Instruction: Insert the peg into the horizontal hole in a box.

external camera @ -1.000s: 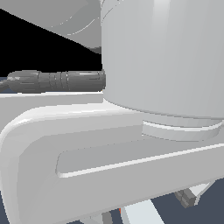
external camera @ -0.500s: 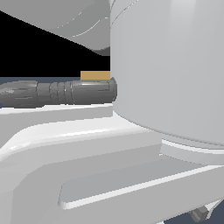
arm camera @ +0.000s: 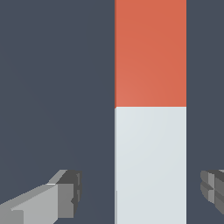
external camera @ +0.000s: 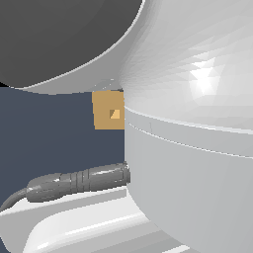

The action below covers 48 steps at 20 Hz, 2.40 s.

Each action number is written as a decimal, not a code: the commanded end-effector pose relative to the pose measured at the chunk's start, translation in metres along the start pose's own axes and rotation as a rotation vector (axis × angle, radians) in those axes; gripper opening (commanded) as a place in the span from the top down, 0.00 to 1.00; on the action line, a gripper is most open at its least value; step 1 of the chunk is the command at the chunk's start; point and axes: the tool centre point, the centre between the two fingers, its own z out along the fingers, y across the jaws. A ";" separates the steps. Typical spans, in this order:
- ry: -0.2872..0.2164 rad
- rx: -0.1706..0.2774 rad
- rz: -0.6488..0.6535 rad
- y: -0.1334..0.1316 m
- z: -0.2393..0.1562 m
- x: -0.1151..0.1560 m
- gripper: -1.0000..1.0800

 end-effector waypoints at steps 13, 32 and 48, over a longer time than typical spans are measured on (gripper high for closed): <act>0.000 -0.001 -0.001 0.001 0.012 -0.001 1.00; 0.000 0.000 0.032 -0.007 0.006 0.038 1.00; 0.000 -0.001 0.158 -0.022 -0.018 0.185 1.00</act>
